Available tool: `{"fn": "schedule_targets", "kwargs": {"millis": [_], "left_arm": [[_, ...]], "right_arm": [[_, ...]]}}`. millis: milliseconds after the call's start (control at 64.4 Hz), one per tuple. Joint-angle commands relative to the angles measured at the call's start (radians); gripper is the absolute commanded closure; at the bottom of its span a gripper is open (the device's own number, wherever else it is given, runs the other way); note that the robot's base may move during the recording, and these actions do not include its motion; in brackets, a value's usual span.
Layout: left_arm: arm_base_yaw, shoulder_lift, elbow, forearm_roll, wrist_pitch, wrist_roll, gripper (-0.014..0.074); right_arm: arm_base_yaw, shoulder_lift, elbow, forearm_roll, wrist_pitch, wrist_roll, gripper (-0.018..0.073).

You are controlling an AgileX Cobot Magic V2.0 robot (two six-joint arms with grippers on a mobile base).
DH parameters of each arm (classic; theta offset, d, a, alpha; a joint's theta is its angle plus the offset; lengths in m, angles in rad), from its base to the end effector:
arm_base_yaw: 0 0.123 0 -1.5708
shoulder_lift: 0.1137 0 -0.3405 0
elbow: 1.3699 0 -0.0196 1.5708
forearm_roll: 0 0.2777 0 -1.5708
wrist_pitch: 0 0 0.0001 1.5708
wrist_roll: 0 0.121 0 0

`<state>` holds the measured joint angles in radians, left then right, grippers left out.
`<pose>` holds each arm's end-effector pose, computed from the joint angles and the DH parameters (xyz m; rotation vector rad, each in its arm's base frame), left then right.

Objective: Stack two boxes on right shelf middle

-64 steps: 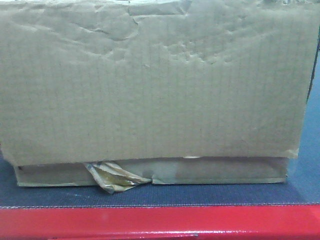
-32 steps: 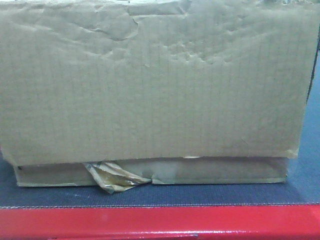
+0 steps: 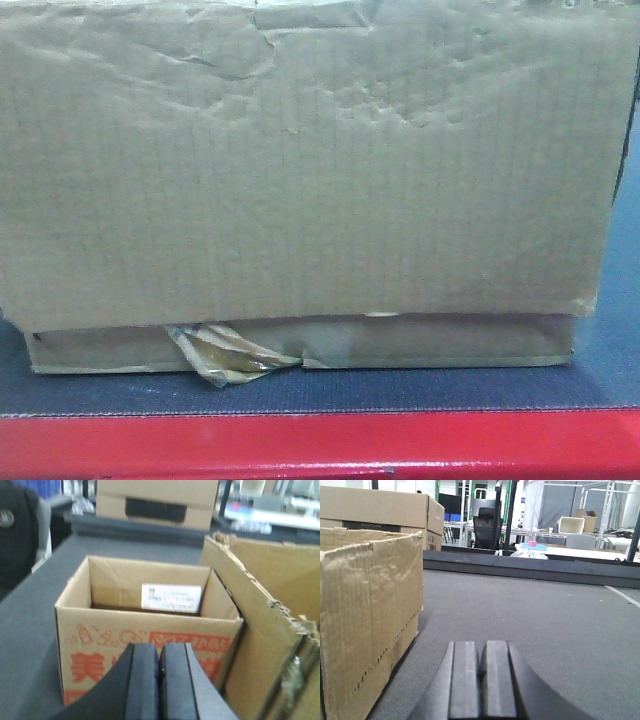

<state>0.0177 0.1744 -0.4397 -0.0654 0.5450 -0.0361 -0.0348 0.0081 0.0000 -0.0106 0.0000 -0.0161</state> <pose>0.0462 -0.0033 0.3109 -0.0721 1.7615 -0.0839 0.0579 -0.0020 0.2153 0.0060 1.4919 -0.0497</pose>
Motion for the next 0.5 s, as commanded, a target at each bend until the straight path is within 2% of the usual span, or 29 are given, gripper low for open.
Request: {"fn": "schedule_targets", "kwargs": {"millis": [0, 93, 140, 326, 404, 481], "left_arm": [[0.000, 0.111, -0.101, -0.009, 0.136, -0.001, 0.0689], [0.000, 0.240, -0.192, -0.009, 0.255, -0.001, 0.0689], [0.000, 0.312, -0.235, -0.009, 0.273, -0.001, 0.0689], [0.000, 0.475, -0.297, -0.011, 0.201, -0.001, 0.0689], [0.000, 0.508, -0.301, -0.011, 0.151, -0.001, 0.0689], [0.000, 0.529, -0.311, -0.019, 0.148, -0.001, 0.0689]], "right_arm": [[-0.005, -0.008, 0.000, -0.001, -0.017, -0.002, 0.0721], [-0.005, -0.008, 0.000, -0.001, -0.017, -0.002, 0.0721], [-0.005, -0.008, 0.000, -0.001, -0.017, -0.002, 0.0721], [-0.005, -0.008, 0.000, -0.001, -0.017, -0.002, 0.0721], [-0.005, -0.008, 0.000, -0.001, -0.017, -0.002, 0.0721], [-0.005, -0.008, 0.000, -0.001, -0.017, -0.002, 0.0721]]}}
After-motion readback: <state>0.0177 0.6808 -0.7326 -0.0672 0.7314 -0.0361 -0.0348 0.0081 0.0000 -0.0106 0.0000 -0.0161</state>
